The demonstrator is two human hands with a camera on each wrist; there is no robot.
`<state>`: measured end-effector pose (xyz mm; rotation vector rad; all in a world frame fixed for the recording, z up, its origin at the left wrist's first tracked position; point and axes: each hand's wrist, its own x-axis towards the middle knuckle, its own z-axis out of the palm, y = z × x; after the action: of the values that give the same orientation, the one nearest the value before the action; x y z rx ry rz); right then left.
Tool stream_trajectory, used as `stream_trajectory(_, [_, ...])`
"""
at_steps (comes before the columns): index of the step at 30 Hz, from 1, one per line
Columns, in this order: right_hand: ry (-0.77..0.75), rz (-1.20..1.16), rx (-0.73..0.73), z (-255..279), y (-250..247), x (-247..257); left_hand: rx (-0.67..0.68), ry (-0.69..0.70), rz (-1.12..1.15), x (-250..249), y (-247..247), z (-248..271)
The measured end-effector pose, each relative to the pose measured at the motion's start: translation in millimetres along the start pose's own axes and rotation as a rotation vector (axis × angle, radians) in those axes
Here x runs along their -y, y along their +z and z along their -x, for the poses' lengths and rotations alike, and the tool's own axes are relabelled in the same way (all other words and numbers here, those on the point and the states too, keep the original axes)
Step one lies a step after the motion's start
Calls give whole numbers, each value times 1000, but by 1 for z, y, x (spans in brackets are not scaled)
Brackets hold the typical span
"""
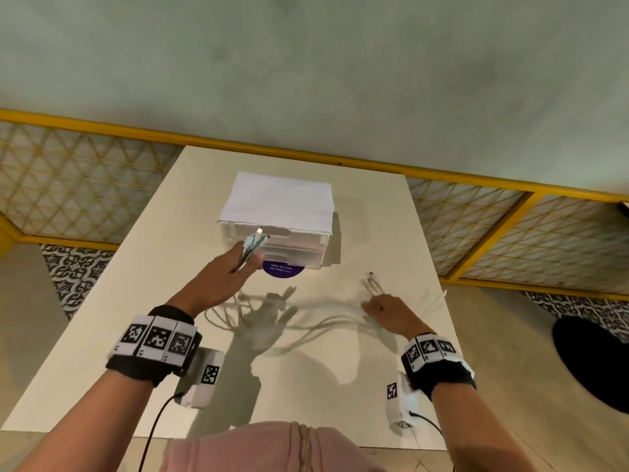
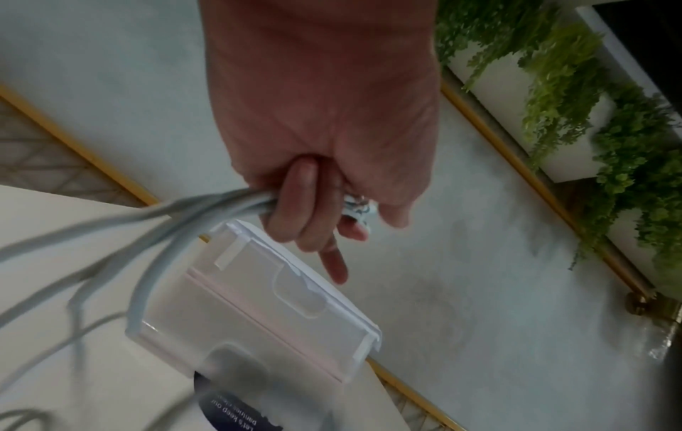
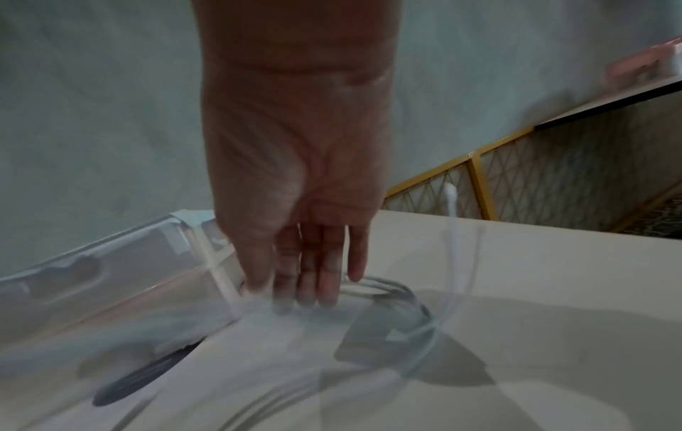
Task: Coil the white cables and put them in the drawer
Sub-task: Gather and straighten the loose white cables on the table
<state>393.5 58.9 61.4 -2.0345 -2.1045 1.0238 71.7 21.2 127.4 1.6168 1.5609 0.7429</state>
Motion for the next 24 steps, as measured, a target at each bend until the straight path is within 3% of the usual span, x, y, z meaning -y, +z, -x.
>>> stream_trajectory(5, [-183, -315, -178, -4, -10, 38, 105, -67, 353, -24, 8, 7])
stream_trajectory(11, [-561, -670, -71, 17, -41, 133, 221, 69, 331, -46, 24, 8])
stream_trajectory(20, [-640, -642, -78, 20, -42, 141, 211, 91, 275, -50, 30, 7])
stream_trajectory(24, [-605, -632, -114, 24, -46, 140, 292, 71, 324, -50, 34, 5])
